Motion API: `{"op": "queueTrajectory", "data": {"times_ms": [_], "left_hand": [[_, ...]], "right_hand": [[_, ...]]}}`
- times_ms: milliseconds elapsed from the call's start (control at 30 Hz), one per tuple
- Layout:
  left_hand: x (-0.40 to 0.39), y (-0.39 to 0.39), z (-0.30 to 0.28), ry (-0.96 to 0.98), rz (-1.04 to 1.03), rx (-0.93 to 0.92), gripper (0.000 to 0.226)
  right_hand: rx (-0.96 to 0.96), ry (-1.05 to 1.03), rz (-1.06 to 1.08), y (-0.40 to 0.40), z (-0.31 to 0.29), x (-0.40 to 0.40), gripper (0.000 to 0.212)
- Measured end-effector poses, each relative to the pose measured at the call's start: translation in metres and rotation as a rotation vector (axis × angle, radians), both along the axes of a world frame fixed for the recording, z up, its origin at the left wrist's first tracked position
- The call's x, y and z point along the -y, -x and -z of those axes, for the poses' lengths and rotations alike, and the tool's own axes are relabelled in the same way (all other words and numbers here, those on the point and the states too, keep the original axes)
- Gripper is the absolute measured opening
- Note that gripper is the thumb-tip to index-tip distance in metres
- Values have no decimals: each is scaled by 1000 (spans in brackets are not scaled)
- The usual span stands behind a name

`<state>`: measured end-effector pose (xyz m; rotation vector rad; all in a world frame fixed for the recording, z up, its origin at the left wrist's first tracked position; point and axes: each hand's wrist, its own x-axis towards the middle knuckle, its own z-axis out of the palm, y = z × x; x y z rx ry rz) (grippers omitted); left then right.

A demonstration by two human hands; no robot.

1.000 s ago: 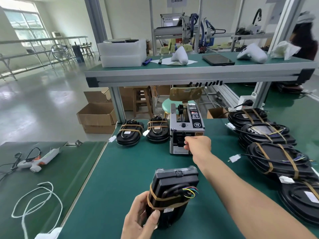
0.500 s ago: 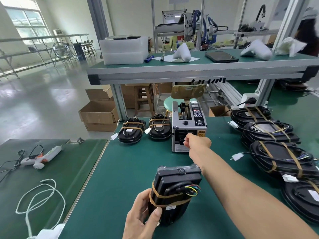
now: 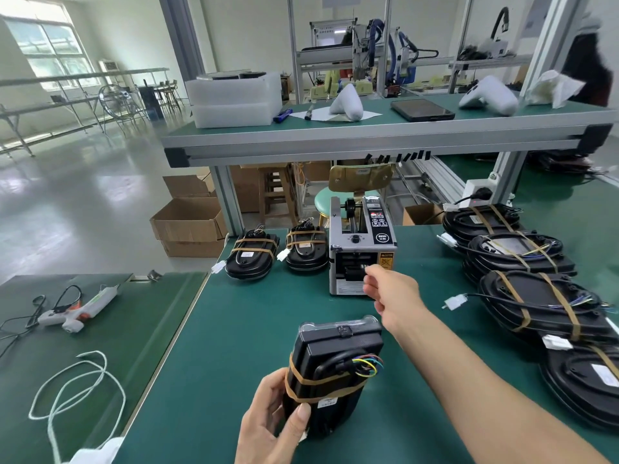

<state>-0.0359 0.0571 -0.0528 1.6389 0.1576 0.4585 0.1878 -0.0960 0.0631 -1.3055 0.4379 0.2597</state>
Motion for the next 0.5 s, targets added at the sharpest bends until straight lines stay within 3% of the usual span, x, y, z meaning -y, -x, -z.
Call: {"op": "queueTrajectory", "data": {"times_ms": [100, 233, 333, 500], "left_hand": [[0, 0, 2, -24, 2, 17, 53], [0, 0, 2, -38, -2, 49, 50], [2, 1, 1, -42, -19, 63, 48], [3, 2, 0, -58, -29, 59, 46]], "right_hand": [[115, -75, -142, 52, -15, 34, 11], [273, -75, -341, 116, -39, 50, 40], [319, -64, -354, 130, -34, 45, 15], [367, -45, -300, 132, -25, 34, 18]]}}
